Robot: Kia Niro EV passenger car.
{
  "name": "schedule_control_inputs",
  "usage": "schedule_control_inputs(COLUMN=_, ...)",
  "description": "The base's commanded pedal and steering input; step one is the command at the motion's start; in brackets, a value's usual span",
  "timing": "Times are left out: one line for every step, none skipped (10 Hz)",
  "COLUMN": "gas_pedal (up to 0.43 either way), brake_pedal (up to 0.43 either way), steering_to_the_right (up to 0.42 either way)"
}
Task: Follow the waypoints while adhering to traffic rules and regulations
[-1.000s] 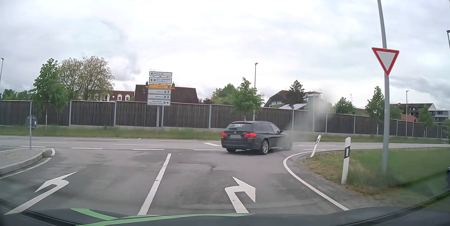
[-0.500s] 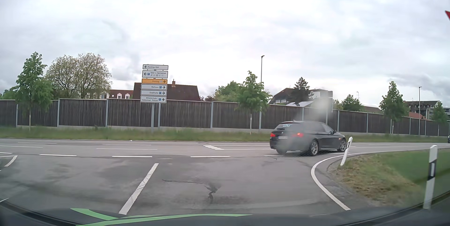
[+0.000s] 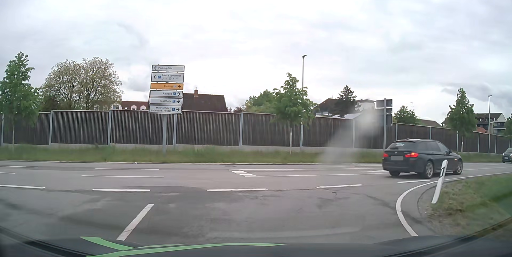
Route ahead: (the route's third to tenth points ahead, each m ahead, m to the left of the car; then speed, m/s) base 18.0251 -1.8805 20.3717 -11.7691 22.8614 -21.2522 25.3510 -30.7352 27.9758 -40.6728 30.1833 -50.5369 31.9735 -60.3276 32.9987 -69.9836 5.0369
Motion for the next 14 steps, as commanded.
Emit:
schedule_control_inputs(gas_pedal=0.000, brake_pedal=0.000, steering_to_the_right=0.047)
schedule_control_inputs(gas_pedal=0.000, brake_pedal=0.000, steering_to_the_right=0.066)
schedule_control_inputs(gas_pedal=0.000, brake_pedal=0.000, steering_to_the_right=0.091)
schedule_control_inputs(gas_pedal=0.000, brake_pedal=0.000, steering_to_the_right=0.114)
schedule_control_inputs(gas_pedal=0.000, brake_pedal=0.000, steering_to_the_right=0.136)
schedule_control_inputs(gas_pedal=0.000, brake_pedal=0.000, steering_to_the_right=0.159)
schedule_control_inputs(gas_pedal=0.028, brake_pedal=0.000, steering_to_the_right=0.189)
schedule_control_inputs(gas_pedal=0.059, brake_pedal=0.000, steering_to_the_right=0.216)
schedule_control_inputs(gas_pedal=0.067, brake_pedal=0.000, steering_to_the_right=0.247)
schedule_control_inputs(gas_pedal=0.087, brake_pedal=0.000, steering_to_the_right=0.276)
schedule_control_inputs(gas_pedal=0.130, brake_pedal=0.000, steering_to_the_right=0.286)
schedule_control_inputs(gas_pedal=0.150, brake_pedal=0.000, steering_to_the_right=0.291)
schedule_control_inputs(gas_pedal=0.169, brake_pedal=0.000, steering_to_the_right=0.301)
schedule_control_inputs(gas_pedal=0.177, brake_pedal=0.000, steering_to_the_right=0.319)
